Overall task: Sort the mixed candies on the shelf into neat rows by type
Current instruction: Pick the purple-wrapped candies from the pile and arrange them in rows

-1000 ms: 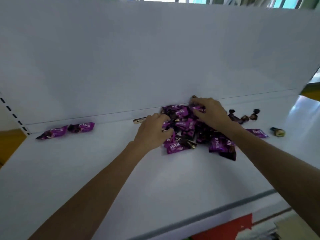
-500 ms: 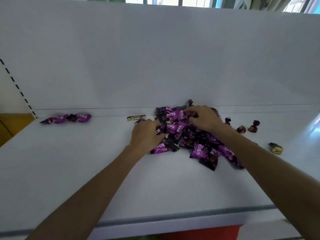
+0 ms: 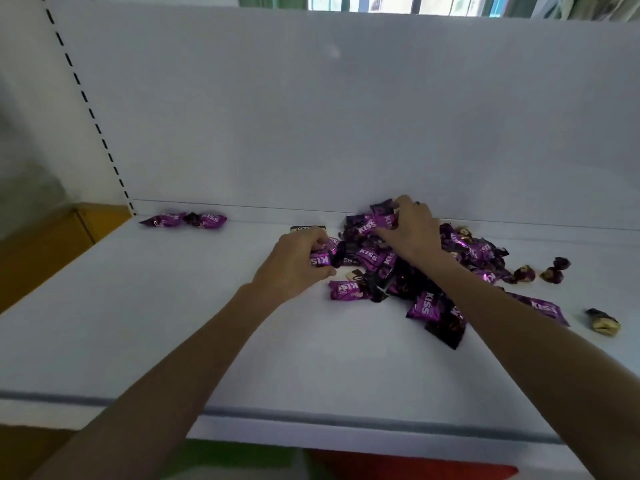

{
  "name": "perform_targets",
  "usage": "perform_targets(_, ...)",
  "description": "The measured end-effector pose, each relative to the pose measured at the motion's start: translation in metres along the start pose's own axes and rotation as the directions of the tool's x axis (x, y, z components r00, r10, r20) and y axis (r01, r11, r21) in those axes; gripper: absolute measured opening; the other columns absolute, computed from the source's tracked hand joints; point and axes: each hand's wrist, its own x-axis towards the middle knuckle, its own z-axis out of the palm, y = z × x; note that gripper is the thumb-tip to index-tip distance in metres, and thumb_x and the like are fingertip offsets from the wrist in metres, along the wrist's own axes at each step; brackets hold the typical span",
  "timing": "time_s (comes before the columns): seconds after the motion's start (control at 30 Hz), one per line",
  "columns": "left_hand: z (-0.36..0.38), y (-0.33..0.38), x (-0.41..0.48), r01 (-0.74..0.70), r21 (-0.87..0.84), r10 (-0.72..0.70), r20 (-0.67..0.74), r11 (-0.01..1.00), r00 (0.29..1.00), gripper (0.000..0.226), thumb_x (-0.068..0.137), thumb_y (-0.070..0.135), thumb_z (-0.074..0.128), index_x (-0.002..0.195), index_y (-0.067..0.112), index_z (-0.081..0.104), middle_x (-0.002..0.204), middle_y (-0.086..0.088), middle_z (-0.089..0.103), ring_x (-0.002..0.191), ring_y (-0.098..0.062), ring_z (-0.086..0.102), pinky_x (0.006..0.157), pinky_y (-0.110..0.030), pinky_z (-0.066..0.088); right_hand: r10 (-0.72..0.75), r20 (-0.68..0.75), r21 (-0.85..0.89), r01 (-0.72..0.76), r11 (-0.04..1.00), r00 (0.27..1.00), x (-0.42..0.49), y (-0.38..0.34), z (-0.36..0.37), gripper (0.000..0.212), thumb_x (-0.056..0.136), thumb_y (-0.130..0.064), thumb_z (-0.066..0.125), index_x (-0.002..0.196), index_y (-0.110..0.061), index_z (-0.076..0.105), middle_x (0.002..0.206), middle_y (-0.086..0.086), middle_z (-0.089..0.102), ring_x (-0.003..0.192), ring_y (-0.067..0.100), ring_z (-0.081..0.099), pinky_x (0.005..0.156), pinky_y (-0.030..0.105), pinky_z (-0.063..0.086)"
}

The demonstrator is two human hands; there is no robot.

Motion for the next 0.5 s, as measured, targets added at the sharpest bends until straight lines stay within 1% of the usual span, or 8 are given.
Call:
perform_targets(0.1, -0.008, -0.003, -0.003, -0.016, 0.052, 0.018, -0.034, 0.999, 0.999, 0.032, 0.07, 0.014, 0.078, 0.098, 0.008, 0.062, 0.095, -0.003, 0.062, 0.084, -0.017, 0.057, 0.072, -0.021, 0.043, -0.094, -0.039, 0.171, 0.099, 0.98, 0.995, 0.0, -0.008, -0.003, 0.051, 0.079, -0.024, 0.07, 0.119, -0.005, 0.045, 0.11, 0.014, 0.053, 0.092, 0.023, 0.051, 0.077, 0.031, 0.042)
perform_targets(0.17, -0.012, -0.006, -0.005, -0.032, 0.067, 0.035, -0.048, 0.997, 0.998, 0.03, 0.071, 0.015, 0.078, 0.097, 0.01, 0.064, 0.095, -0.003, 0.062, 0.084, -0.017, 0.056, 0.071, -0.02, 0.041, -0.141, -0.04, 0.191, 0.146, 0.971, 0.989, 0.0, -0.015, -0.006, 0.05, 0.077, -0.02, 0.073, 0.117, -0.004, 0.048, 0.111, 0.014, 0.048, 0.085, 0.017, 0.045, 0.075, 0.025, 0.038)
perform_targets(0.23, -0.014, -0.008, -0.007, -0.038, 0.067, 0.041, -0.05, 0.997, 0.998, 0.033, 0.072, 0.017, 0.077, 0.101, 0.011, 0.064, 0.098, -0.003, 0.061, 0.084, -0.013, 0.054, 0.073, -0.019, 0.039, -0.156, -0.051, 0.215, 0.163, 0.963, 0.986, 0.001, -0.018, -0.008, 0.048, 0.075, -0.02, 0.075, 0.113, -0.004, 0.051, 0.11, 0.014, 0.046, 0.085, 0.016, 0.044, 0.076, 0.022, 0.037)
perform_targets(0.33, -0.016, -0.01, -0.011, -0.023, 0.071, 0.027, -0.05, 0.997, 0.998, 0.033, 0.079, 0.026, 0.071, 0.108, 0.015, 0.061, 0.101, -0.002, 0.063, 0.087, -0.016, 0.057, 0.073, -0.021, 0.041, -0.132, -0.073, 0.27, 0.147, 0.951, 0.989, 0.0, -0.02, -0.008, 0.044, 0.076, -0.019, 0.074, 0.112, -0.006, 0.052, 0.111, 0.014, 0.048, 0.087, 0.018, 0.047, 0.078, 0.023, 0.038)
perform_targets(0.4, -0.017, -0.012, -0.012, -0.006, 0.141, 0.015, -0.061, 0.99, 0.998, 0.041, 0.083, 0.035, 0.065, 0.119, 0.019, 0.053, 0.103, -0.001, 0.065, 0.089, -0.017, 0.058, 0.072, -0.024, 0.041, -0.124, -0.066, 0.261, 0.137, 0.956, 0.99, -0.001, -0.022, -0.01, 0.042, 0.079, -0.016, 0.07, 0.115, -0.006, 0.051, 0.111, 0.014, 0.052, 0.092, 0.023, 0.052, 0.079, 0.025, 0.04)
perform_targets(0.43, -0.018, -0.013, -0.012, -0.006, 0.177, 0.017, -0.059, 0.984, 0.998, 0.047, 0.085, 0.038, 0.062, 0.127, 0.023, 0.046, 0.102, 0.0, 0.064, 0.089, -0.017, 0.058, 0.072, -0.025, 0.04, -0.129, -0.051, 0.263, 0.138, 0.955, 0.99, -0.002, -0.024, -0.011, 0.042, 0.081, -0.014, 0.067, 0.118, -0.006, 0.049, 0.111, 0.014, 0.054, 0.094, 0.024, 0.055, 0.079, 0.027, 0.041)
perform_targets(0.5, -0.02, -0.014, -0.011, -0.053, 0.237, 0.064, -0.037, 0.97, 0.997, 0.055, 0.091, 0.038, 0.052, 0.14, 0.034, 0.028, 0.095, -0.001, 0.057, 0.084, -0.017, 0.054, 0.071, -0.026, 0.039, -0.16, -0.021, 0.294, 0.159, 0.943, 0.987, -0.005, -0.03, -0.013, 0.046, 0.082, -0.01, 0.063, 0.124, -0.006, 0.044, 0.113, 0.013, 0.057, 0.095, 0.025, 0.057, 0.081, 0.031, 0.046)
